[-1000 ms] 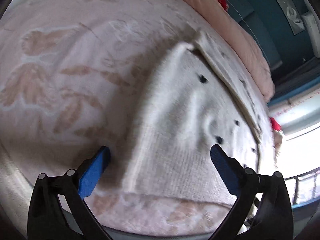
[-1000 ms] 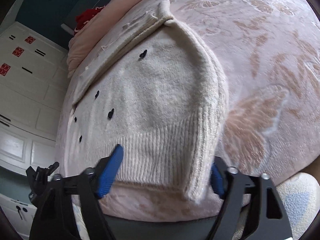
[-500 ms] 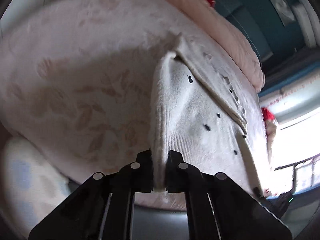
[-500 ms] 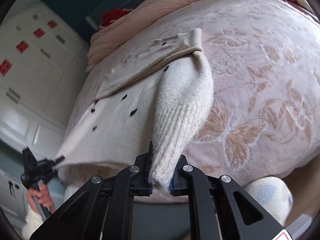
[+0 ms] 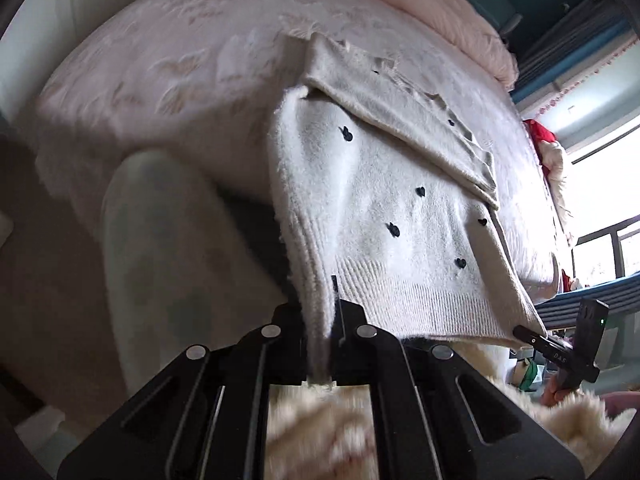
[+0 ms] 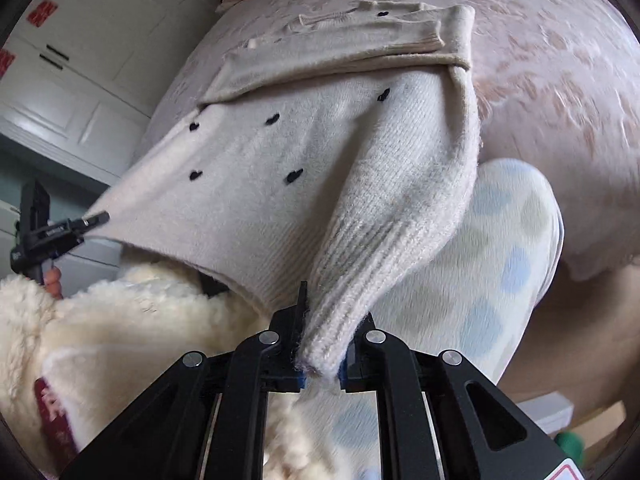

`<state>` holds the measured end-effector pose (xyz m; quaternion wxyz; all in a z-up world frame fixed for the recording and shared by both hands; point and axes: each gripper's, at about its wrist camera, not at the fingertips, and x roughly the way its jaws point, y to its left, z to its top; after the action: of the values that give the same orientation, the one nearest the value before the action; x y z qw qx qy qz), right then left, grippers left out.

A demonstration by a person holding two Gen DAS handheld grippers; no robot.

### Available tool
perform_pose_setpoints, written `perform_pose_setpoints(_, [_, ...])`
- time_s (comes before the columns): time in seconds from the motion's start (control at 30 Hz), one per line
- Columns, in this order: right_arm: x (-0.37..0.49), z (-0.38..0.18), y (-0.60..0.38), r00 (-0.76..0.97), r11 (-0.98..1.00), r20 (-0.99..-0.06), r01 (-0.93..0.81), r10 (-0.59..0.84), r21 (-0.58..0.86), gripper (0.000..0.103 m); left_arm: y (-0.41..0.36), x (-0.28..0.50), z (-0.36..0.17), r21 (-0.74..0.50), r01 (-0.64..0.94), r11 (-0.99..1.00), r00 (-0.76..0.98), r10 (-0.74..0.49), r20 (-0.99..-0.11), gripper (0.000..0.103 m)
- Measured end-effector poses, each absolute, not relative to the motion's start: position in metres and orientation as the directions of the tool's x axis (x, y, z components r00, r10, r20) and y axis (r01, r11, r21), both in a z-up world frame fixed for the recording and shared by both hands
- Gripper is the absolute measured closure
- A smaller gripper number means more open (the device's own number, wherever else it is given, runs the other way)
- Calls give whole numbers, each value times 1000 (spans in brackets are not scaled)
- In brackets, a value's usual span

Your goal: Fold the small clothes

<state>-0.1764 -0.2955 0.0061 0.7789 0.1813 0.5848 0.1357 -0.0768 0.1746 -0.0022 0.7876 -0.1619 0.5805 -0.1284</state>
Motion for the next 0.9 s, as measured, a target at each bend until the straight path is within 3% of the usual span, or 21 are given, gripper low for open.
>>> perform_pose_setpoints(0.1, [-167, 31, -313, 359, 892, -835, 17, 417, 453, 93, 178, -69, 21, -394, 6, 919, 347, -371, -861, 97])
perform_pose_setpoints(0.2, [-124, 62, -345, 500, 885, -775, 34, 387, 464, 93, 170, -20, 50, -434, 42, 900, 447, -405, -798, 97])
perform_pose_setpoints(0.27, [-77, 70, -368, 596, 862, -712, 64, 372, 503, 93, 147, 29, 65, -393, 111, 913, 534, -389, -751, 97])
perform_pose_setpoints(0.37, [1, 55, -392, 674, 824, -657, 127, 336, 552, 91, 108, 97, 66, -319, 146, 936, 622, -338, -706, 96])
perform_pose_setpoints(0.43, [49, 31, -399, 676, 802, -656, 161, 335, 575, 84, 86, 157, 46, -255, 133, 958, 643, -280, -713, 92])
perform_pose_setpoints(0.5, [80, 10, -403, 678, 820, -708, 281, 199, 499, 72, 74, 207, 15, -238, 82, 968, 620, -236, -748, 78])
perform_pose_setpoints(0.57, [89, 1, -408, 689, 793, -711, 351, 142, 498, 71, 76, 223, -5, -224, 7, 974, 620, -180, -764, 57])
perform_pose_setpoints(0.6, [87, 2, -409, 704, 770, -696, 363, 143, 525, 68, 79, 225, -11, -204, -22, 979, 624, -146, -767, 53])
perform_pose_setpoints(0.63, [79, 3, -409, 726, 746, -670, 357, 158, 563, 55, 89, 221, -15, -206, -48, 977, 633, -130, -764, 44])
perform_pose_setpoints(0.67, [70, 6, -411, 744, 731, -648, 350, 163, 586, 49, 97, 216, -17, -229, -50, 972, 637, -146, -757, 32])
perform_pose_setpoints(0.73, [53, 8, -405, 738, 777, -662, 340, 128, 530, 41, 113, 204, -21, -270, -40, 962, 637, -183, -749, 21])
perform_pose_setpoints(0.9, [62, -15, -389, 653, 868, -755, 339, 61, 363, 33, 114, 209, -42, -256, -8, 967, 582, -203, -787, 18])
